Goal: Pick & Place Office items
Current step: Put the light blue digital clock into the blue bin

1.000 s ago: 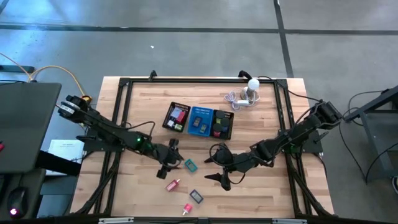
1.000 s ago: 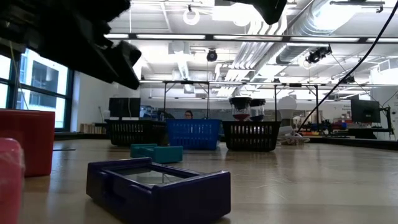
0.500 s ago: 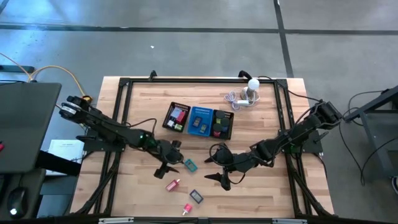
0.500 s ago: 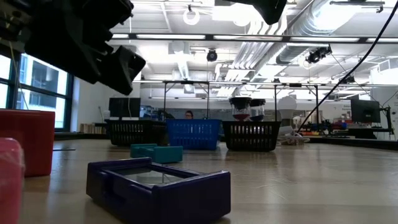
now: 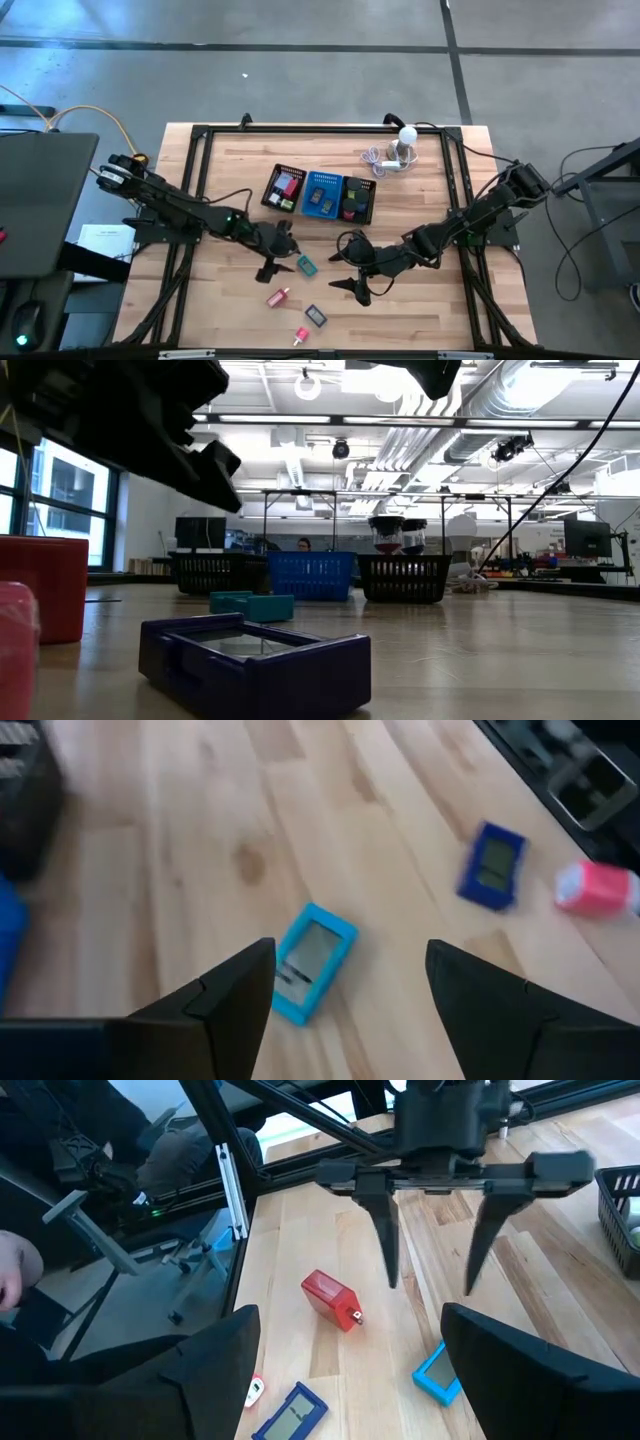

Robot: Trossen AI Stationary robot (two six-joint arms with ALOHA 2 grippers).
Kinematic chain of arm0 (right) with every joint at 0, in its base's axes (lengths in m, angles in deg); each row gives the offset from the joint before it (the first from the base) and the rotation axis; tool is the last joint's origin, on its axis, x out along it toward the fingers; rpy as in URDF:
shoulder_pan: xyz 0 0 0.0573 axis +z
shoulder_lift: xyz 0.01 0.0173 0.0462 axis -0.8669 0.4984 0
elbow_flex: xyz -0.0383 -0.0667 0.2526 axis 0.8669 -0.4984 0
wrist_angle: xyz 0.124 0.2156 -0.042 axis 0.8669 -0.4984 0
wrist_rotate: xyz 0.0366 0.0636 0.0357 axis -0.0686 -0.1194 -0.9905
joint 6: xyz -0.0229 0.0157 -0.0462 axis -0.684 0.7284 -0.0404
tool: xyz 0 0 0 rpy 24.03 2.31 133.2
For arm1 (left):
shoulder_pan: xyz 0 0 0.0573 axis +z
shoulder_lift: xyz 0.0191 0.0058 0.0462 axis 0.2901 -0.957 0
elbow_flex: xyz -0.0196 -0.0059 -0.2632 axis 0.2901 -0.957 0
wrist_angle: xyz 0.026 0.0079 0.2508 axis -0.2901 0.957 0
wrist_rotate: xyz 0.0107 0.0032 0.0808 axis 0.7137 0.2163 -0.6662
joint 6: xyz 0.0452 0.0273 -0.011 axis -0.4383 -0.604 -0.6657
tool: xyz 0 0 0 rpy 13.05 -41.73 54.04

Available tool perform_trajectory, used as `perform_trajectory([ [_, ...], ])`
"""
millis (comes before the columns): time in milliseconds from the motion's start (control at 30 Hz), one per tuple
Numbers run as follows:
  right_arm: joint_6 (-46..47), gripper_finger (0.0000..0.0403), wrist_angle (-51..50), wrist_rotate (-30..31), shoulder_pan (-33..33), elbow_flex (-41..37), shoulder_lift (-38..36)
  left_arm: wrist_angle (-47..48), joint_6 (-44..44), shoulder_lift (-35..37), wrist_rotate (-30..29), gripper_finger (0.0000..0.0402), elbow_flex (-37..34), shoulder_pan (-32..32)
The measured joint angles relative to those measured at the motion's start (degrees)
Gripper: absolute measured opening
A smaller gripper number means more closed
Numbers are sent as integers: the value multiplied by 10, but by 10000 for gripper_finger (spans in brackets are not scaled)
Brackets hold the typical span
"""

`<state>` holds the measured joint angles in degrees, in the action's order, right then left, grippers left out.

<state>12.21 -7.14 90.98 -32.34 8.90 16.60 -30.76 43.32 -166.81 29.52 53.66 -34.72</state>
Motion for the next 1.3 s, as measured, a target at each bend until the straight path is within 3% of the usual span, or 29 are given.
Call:
perform_trajectory([
  [233, 0, 301, 0, 0, 0, 0, 0, -42, 32, 0, -76, 253, 0, -5],
  [600, -1, 301, 0, 0, 0, 0, 0, -76, 34, -3, -90, 251, 0, 1],
  [800, -4, 301, -4, 0, 0, 0, 0, -66, -72, -33, -25, 240, 1, 5],
  [1067, -1, 301, -8, 0, 0, 0, 0, -109, -112, -107, 9, 237, 0, 25],
  [1200, 2, 301, -10, 0, 0, 0, 0, -122, -128, -124, 69, 236, 0, 35],
  [1300, 2, 301, -9, 0, 0, 0, 0, -122, -131, -125, 81, 236, 0, 41],
])
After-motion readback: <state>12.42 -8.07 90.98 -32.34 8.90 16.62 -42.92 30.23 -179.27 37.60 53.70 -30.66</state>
